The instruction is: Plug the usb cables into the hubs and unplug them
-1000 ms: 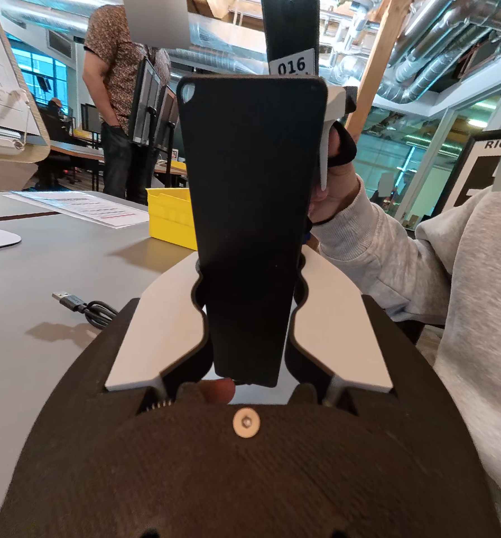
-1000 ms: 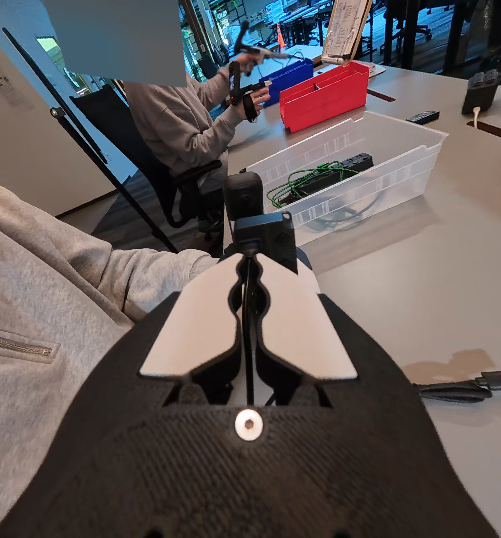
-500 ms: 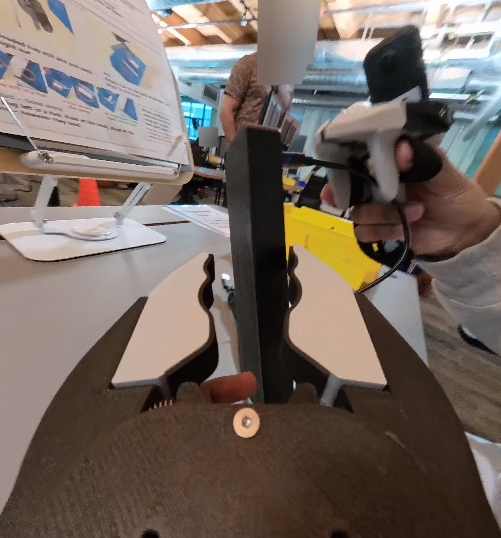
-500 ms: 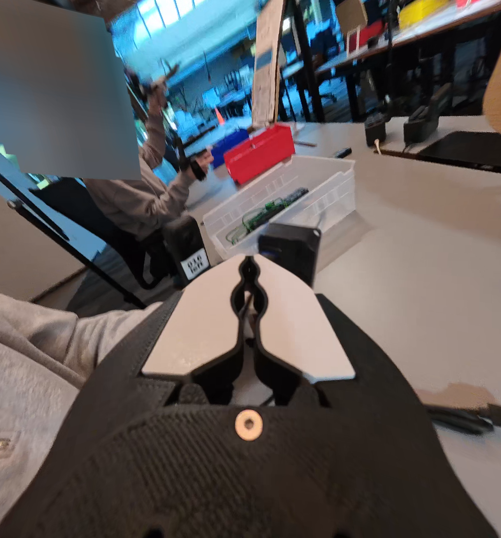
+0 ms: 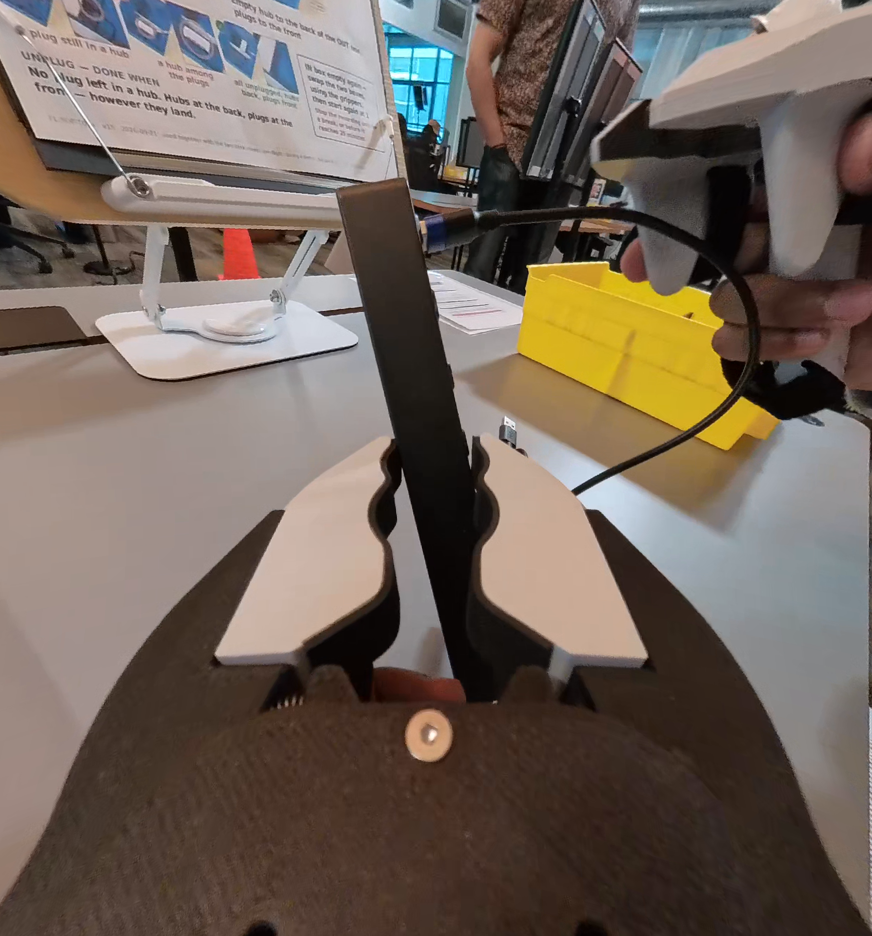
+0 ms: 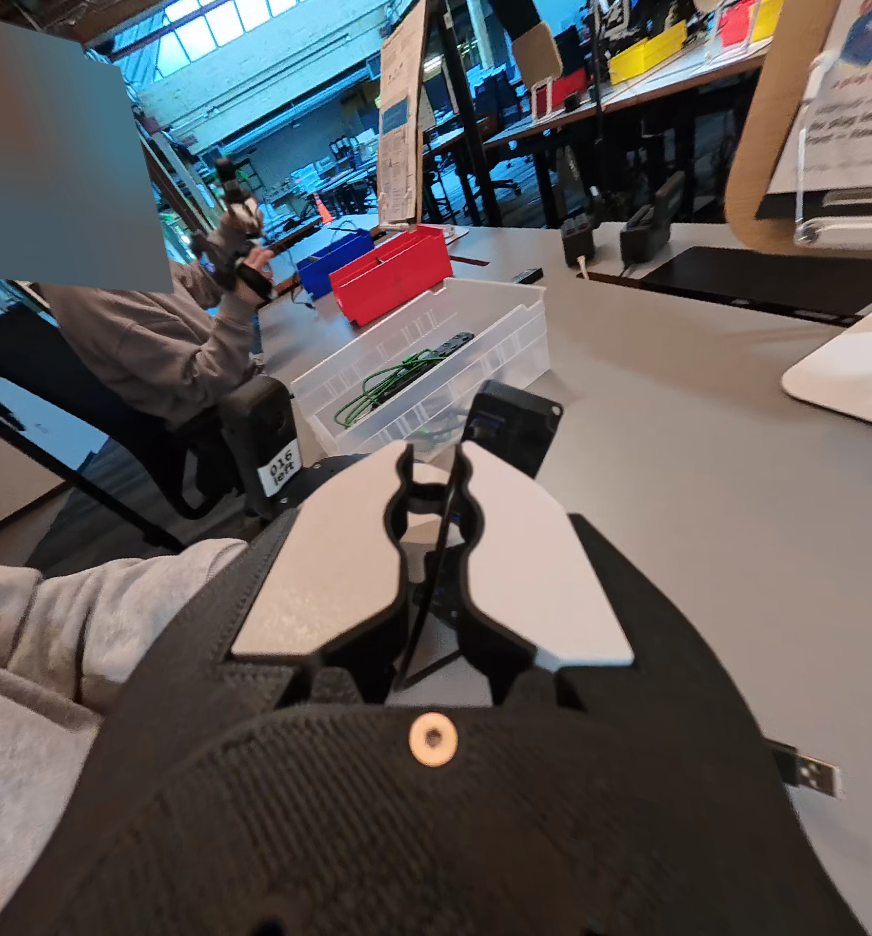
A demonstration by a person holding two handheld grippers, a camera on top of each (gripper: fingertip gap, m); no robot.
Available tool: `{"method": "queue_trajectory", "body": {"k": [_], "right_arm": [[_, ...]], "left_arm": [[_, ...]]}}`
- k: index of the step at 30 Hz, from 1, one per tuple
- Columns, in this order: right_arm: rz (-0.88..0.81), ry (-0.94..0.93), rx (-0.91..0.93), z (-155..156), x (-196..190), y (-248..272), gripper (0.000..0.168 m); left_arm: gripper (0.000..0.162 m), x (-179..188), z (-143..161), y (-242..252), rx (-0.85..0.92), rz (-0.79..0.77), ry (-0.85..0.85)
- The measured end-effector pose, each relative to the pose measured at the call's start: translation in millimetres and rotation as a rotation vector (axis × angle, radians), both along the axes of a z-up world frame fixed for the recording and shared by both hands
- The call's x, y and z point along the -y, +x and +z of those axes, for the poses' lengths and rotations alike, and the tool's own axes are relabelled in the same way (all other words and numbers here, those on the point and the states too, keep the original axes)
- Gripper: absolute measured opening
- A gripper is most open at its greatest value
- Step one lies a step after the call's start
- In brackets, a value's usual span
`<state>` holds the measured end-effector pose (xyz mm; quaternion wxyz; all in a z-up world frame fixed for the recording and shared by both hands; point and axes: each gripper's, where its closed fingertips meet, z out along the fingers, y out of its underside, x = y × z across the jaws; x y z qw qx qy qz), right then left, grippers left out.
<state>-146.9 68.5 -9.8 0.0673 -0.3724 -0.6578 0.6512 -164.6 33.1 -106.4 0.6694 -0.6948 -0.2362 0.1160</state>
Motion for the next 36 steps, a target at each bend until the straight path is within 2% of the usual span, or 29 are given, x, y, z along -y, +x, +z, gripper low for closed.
{"method": "queue_trajectory", "body": {"k": [3,6,9,10,11,13,22,25,36], "right_arm": [[-0.034,0.053,-0.021,-3.3,-4.1,-4.5,0.030],[-0.013,0.117,0.026,-20.6,1.9,-5.4,0.041],[0.016,0.138,0.066,-34.8,9.9,-4.0,0.036],[0.025,0.148,0.076,-38.3,11.0,-3.4,0.027],[0.034,0.158,0.080,-40.6,11.0,-2.5,0.012],[0.029,0.176,0.074,-42.4,8.1,-3.0,0.003],[0.029,0.184,0.055,-40.6,9.9,-2.2,0.002],[0.044,0.185,0.051,-39.7,13.4,0.3,0.002],[0.051,0.186,0.044,-39.4,16.0,1.3,0.003]], "left_arm": [[0.028,-1.8,0.3,2.5,-0.026,-0.006,-0.012],[0.028,-3.9,1.0,5.4,-0.053,-0.012,-0.025],[0.028,-7.2,1.5,9.7,-0.093,-0.019,-0.046],[0.028,-8.7,1.6,11.6,-0.109,-0.022,-0.055],[0.028,-10.5,1.5,13.8,-0.125,-0.029,-0.065],[0.029,-11.3,1.9,14.9,-0.137,-0.027,-0.068],[0.038,-14.8,-15.4,14.3,-0.078,-0.029,-0.198],[0.033,-15.9,-20.7,14.0,-0.098,-0.004,-0.259],[0.030,-15.1,-21.9,13.4,-0.028,-0.035,-0.227]]}}
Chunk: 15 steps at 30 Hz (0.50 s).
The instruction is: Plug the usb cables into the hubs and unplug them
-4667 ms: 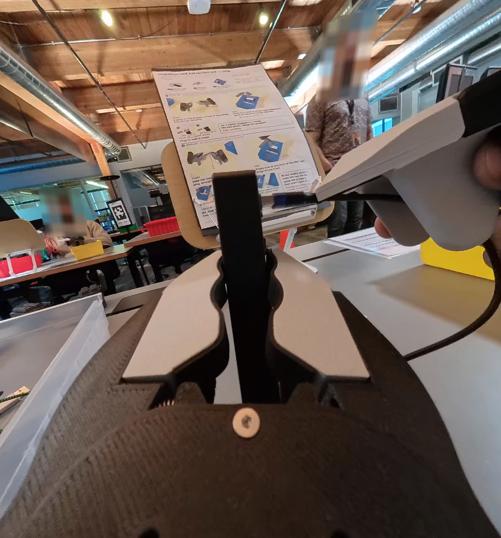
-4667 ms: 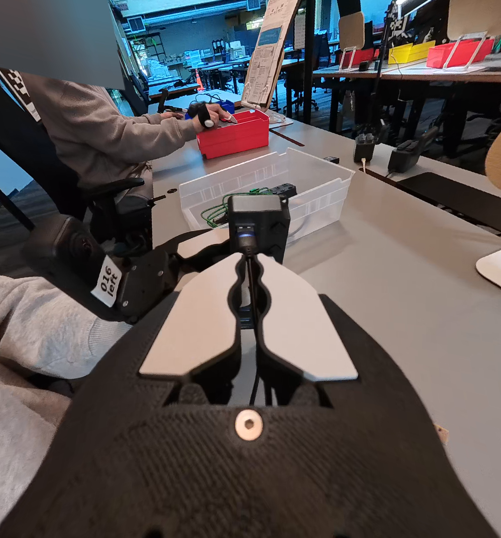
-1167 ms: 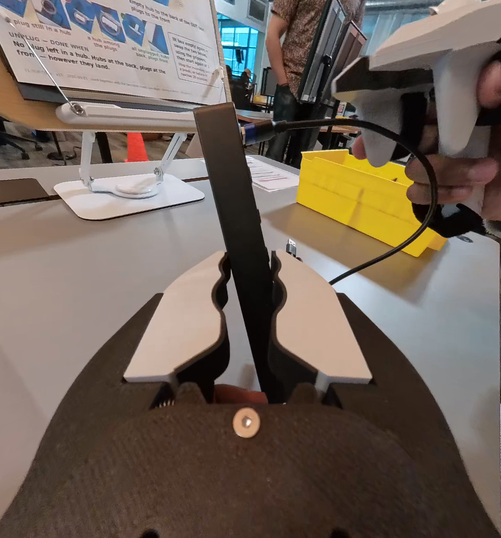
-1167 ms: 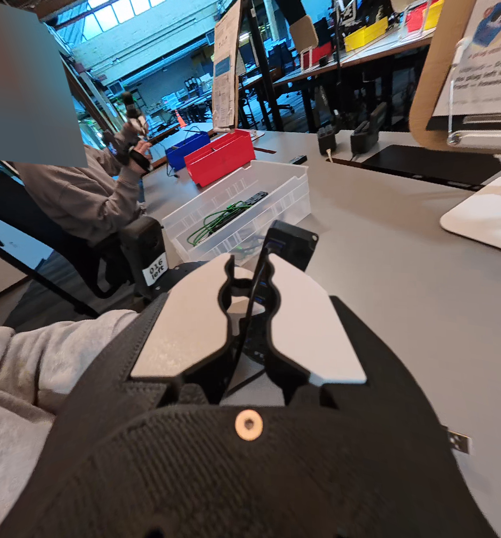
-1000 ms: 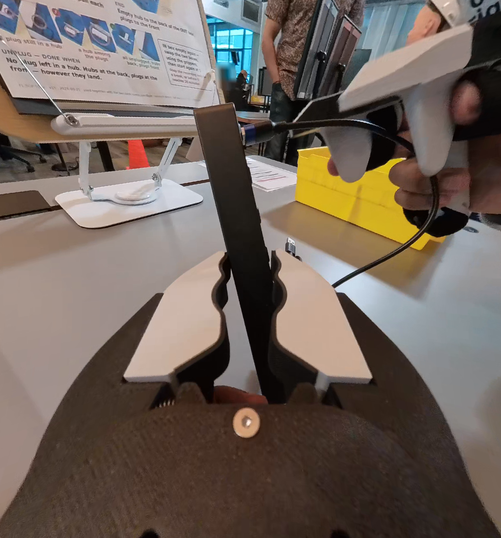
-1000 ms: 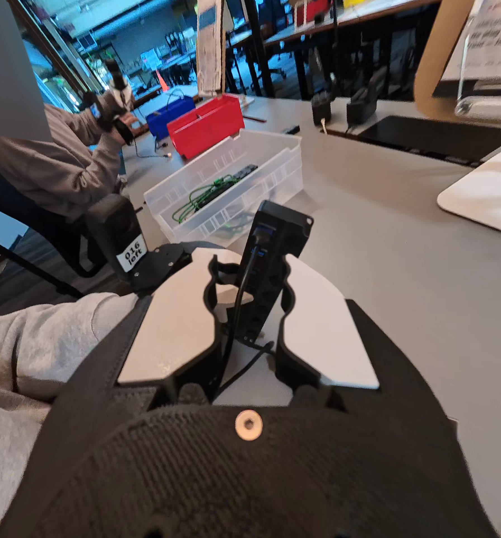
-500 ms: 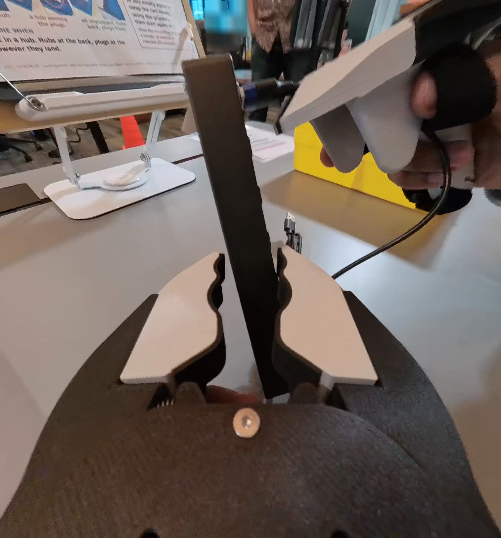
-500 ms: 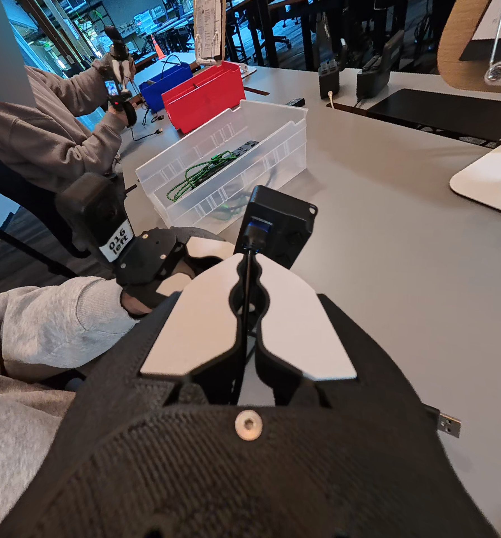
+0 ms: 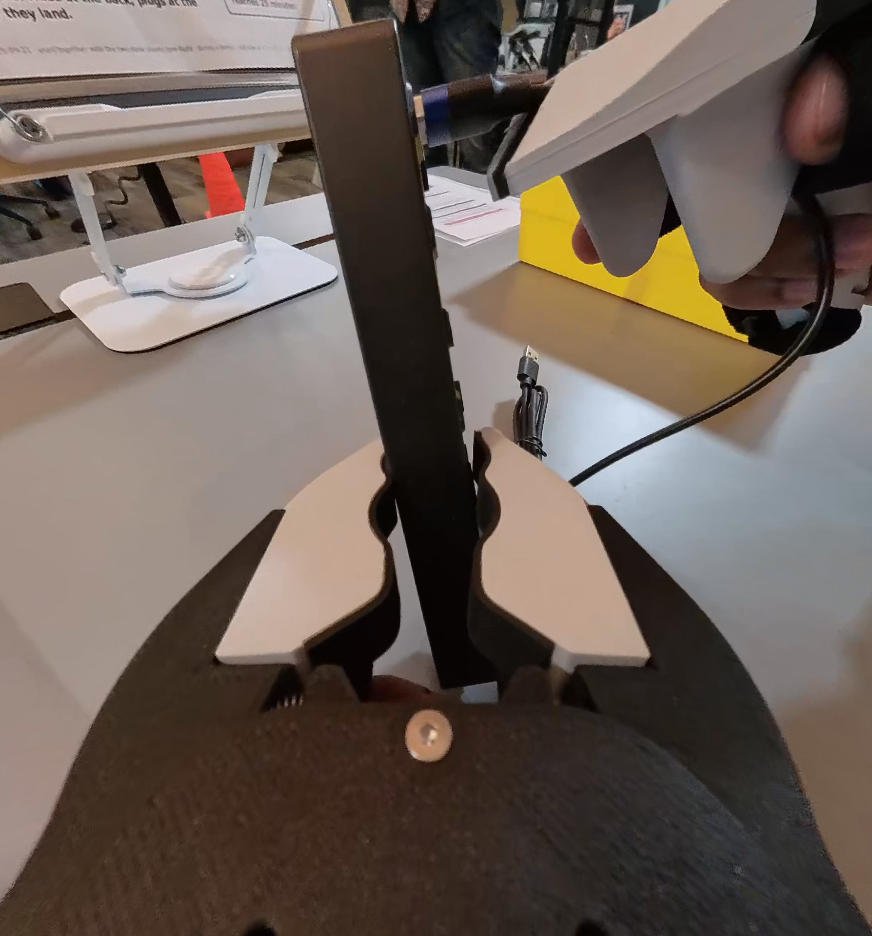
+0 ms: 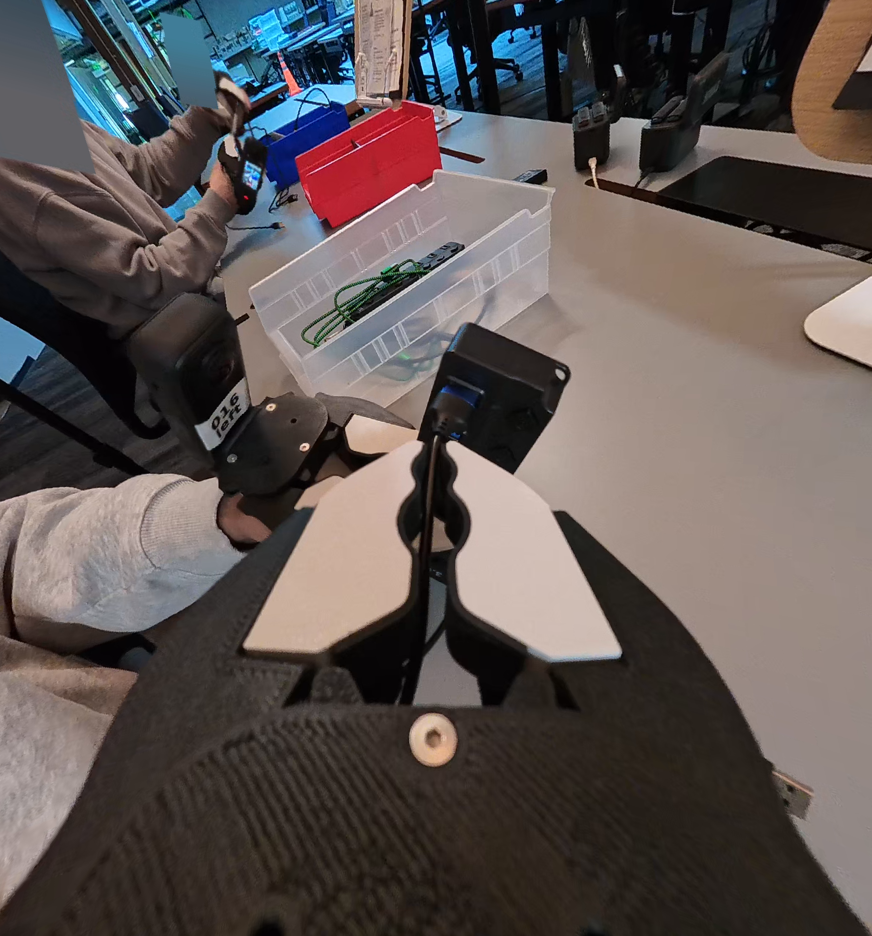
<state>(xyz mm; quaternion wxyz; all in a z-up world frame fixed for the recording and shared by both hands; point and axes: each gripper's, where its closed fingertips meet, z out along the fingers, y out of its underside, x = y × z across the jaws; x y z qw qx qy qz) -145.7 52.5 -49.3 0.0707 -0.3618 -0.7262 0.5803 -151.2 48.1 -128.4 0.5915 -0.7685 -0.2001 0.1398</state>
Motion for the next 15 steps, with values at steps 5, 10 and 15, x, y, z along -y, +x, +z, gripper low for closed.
{"method": "queue_trajectory", "body": {"k": [5,10,15], "right_arm": [[0.009,-0.017,0.004,1.4,1.2,0.8,0.007],[-0.014,-0.024,-0.007,4.1,-2.6,-2.3,0.018],[-0.106,0.193,-0.230,15.6,-9.9,-7.8,0.020]], "left_arm": [[0.030,0.3,0.7,-0.3,0.003,0.002,0.008],[0.030,3.6,1.5,-4.7,0.036,0.022,0.035],[0.030,9.0,2.4,-11.3,0.077,0.055,0.074]]}}
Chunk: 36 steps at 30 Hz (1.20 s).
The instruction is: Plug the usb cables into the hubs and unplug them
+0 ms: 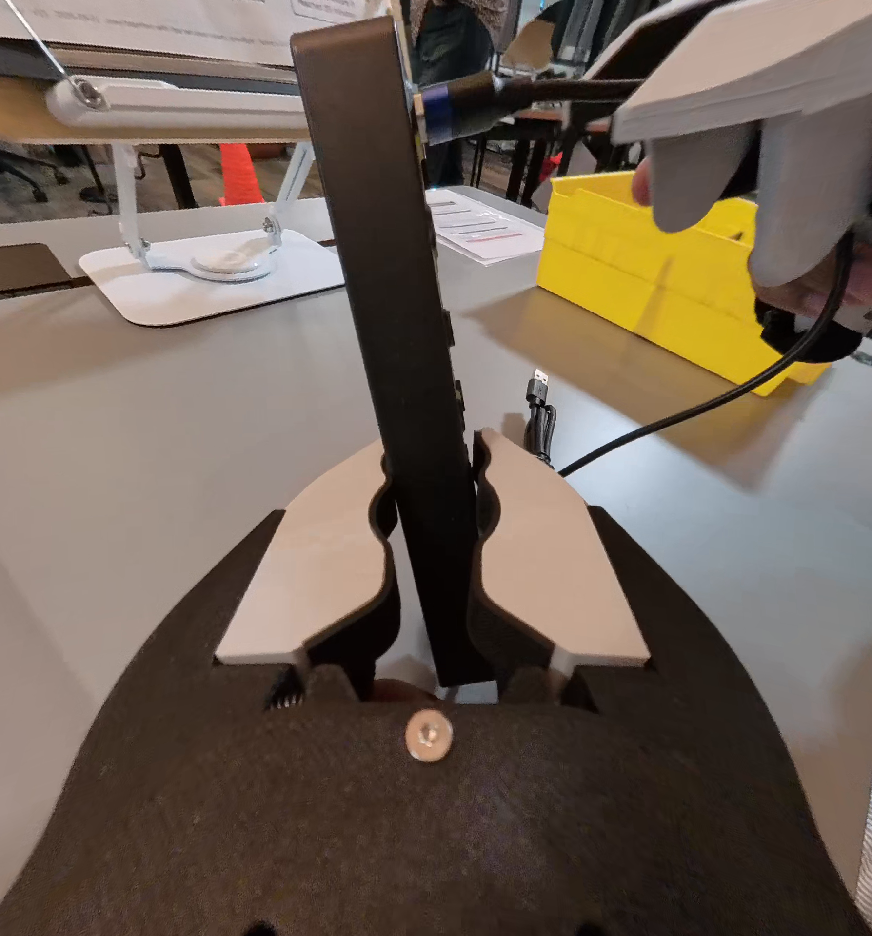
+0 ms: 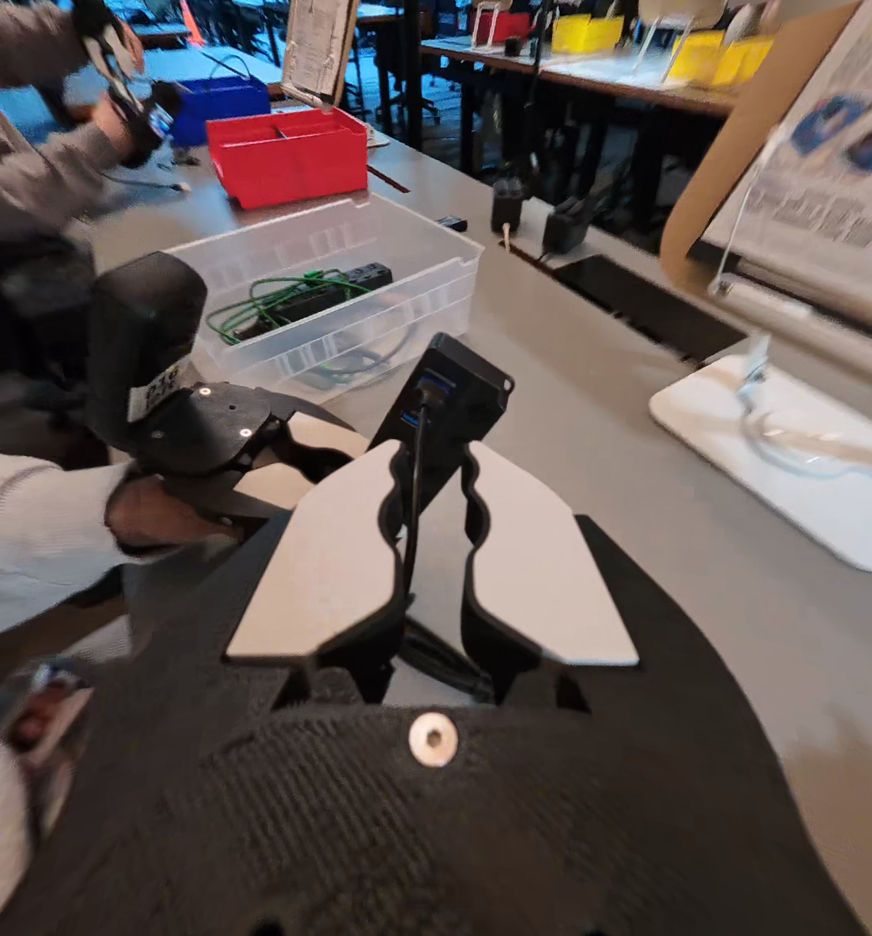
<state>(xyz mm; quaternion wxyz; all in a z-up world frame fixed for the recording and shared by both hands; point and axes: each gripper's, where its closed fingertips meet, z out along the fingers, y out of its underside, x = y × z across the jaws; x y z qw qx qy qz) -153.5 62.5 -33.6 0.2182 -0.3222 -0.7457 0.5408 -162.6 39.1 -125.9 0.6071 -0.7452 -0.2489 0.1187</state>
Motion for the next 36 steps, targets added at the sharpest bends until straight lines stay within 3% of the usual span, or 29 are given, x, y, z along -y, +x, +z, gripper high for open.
{"method": "queue_trajectory", "body": {"k": [9,13,18,26,32,36], "right_arm": [[0.025,0.175,-0.301,61.6,34.4,-2.1,0.016],[0.172,0.101,-0.296,87.9,87.4,-16.6,0.018],[0.379,0.107,-0.204,95.1,165.2,-46.7,0.014],[0.565,0.191,0.000,66.6,268.8,-96.4,0.014],[0.605,0.321,0.182,10.4,325.8,-129.9,0.015],[0.658,0.575,0.178,-35.5,343.6,-132.0,0.017]], "left_arm": [[0.029,5.6,2.1,-5.8,0.024,0.041,0.040],[0.029,4.7,2.2,-5.2,0.020,0.047,0.039],[0.028,5.7,3.5,-3.2,0.038,0.048,0.067],[0.027,23.6,6.0,-4.6,0.090,0.102,0.146],[0.027,28.2,6.6,-5.4,0.097,0.117,0.163],[0.027,26.0,4.2,-6.5,0.117,0.107,0.155]]}}
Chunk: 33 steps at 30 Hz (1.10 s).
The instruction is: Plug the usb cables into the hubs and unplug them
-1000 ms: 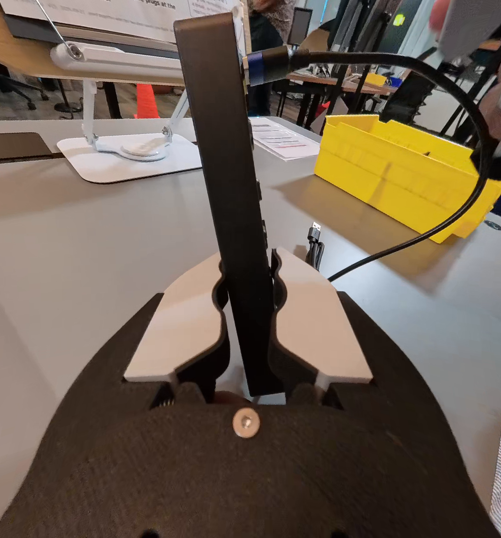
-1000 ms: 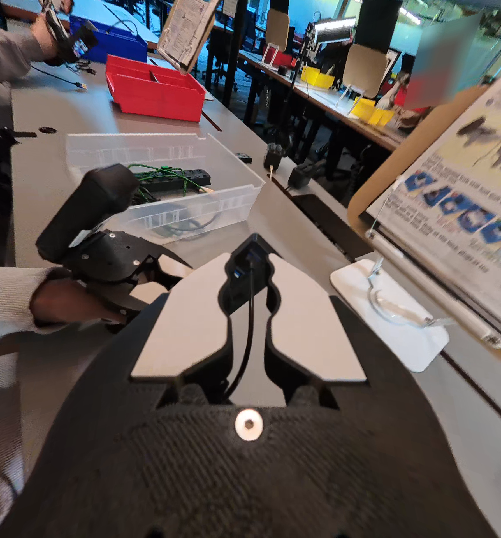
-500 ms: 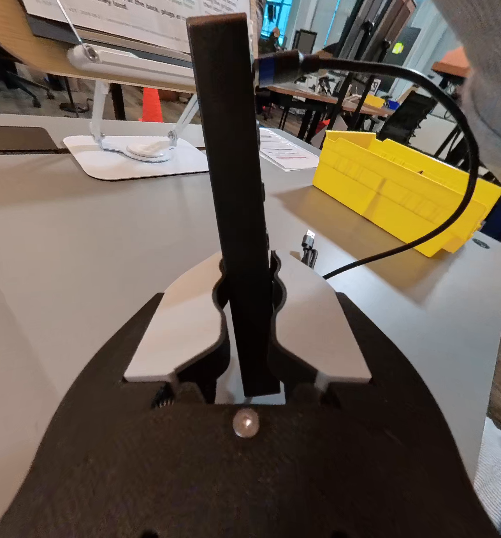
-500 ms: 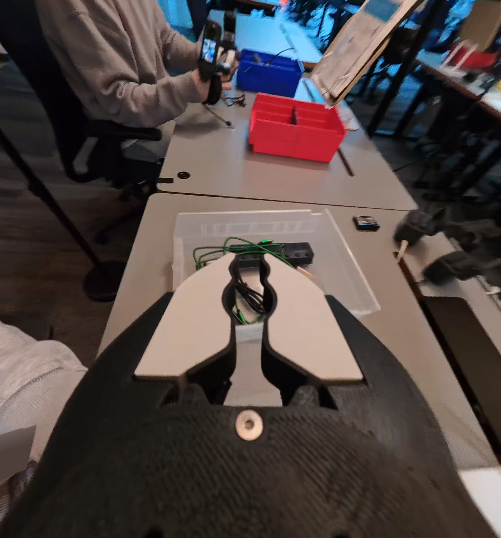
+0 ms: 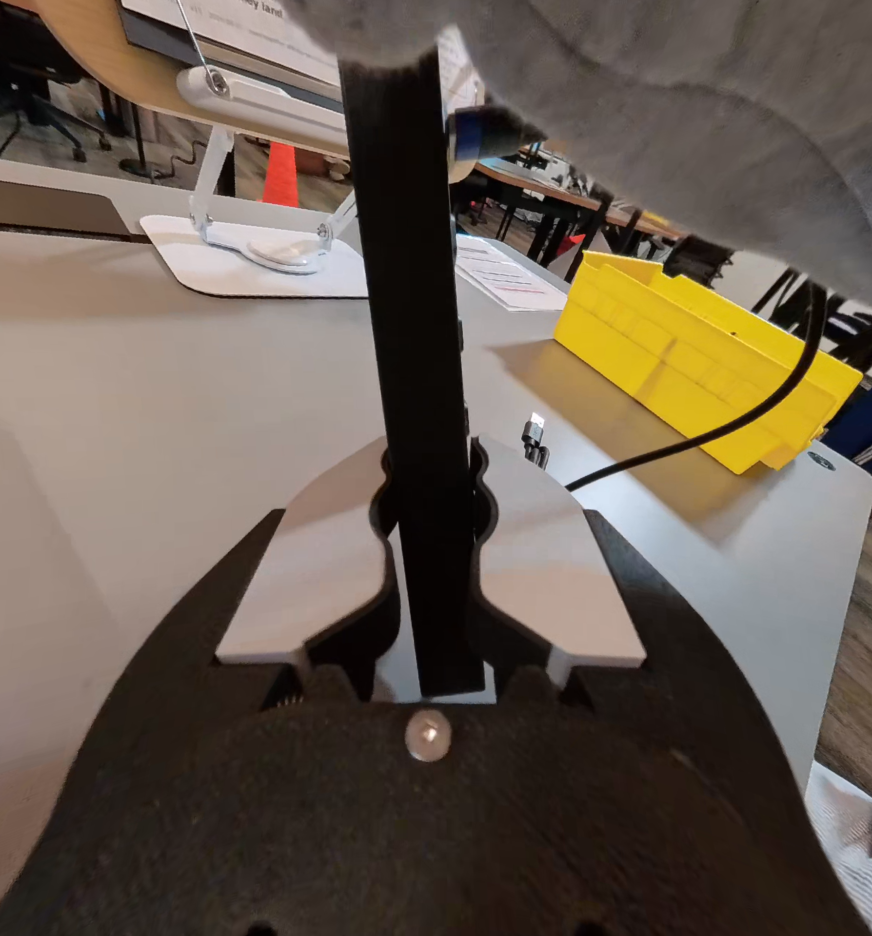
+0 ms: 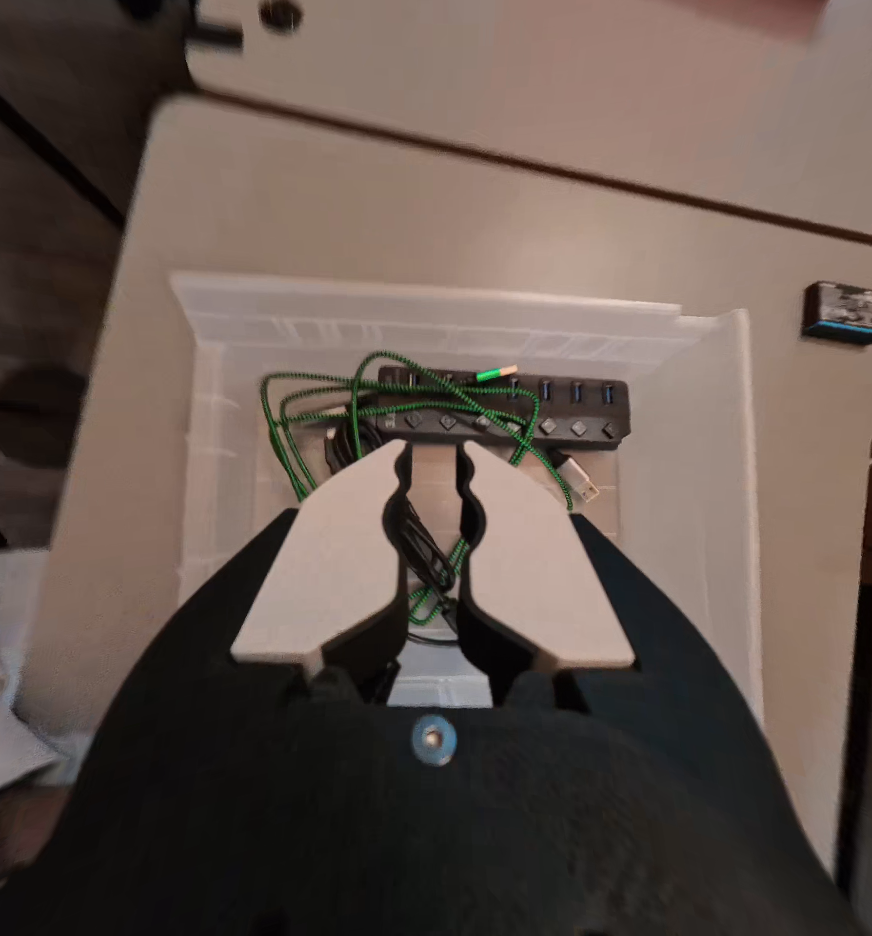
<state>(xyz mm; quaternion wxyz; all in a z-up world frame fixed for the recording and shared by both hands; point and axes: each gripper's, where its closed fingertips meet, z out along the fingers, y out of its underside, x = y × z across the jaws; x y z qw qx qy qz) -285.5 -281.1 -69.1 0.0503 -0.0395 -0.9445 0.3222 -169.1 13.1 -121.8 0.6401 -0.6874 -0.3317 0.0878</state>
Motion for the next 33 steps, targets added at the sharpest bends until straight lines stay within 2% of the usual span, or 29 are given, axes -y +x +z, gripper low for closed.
{"method": "queue_trajectory", "body": {"k": [3,6,13,18,20,24,33], "right_arm": [[0.128,0.186,-0.130,-28.5,3.8,2.7,0.018],[0.181,0.295,-0.332,-41.0,7.4,-26.5,0.009],[-0.036,0.146,0.007,-58.3,44.5,-46.8,0.010],[-0.183,0.109,0.310,-76.8,57.4,-44.5,0.007],[-0.219,0.137,0.419,-86.9,57.1,-37.8,0.013],[-0.253,0.200,0.459,-103.3,49.2,-32.7,0.016],[-0.258,0.209,0.502,-106.0,50.6,-33.7,0.015]], "left_arm": [[0.027,0.6,-0.8,-2.0,0.018,0.002,0.011],[0.027,2.0,-1.3,-3.8,0.030,0.011,0.018],[0.027,2.6,-0.9,-4.1,0.033,0.013,0.026],[0.027,0.7,-1.1,-2.9,0.026,0.005,0.015],[0.027,0.7,-1.3,-3.1,0.030,0.004,0.018],[0.027,0.8,-2.1,-4.2,0.045,0.002,0.026],[0.027,0.4,-2.8,-4.8,0.053,0.001,0.029]]}}
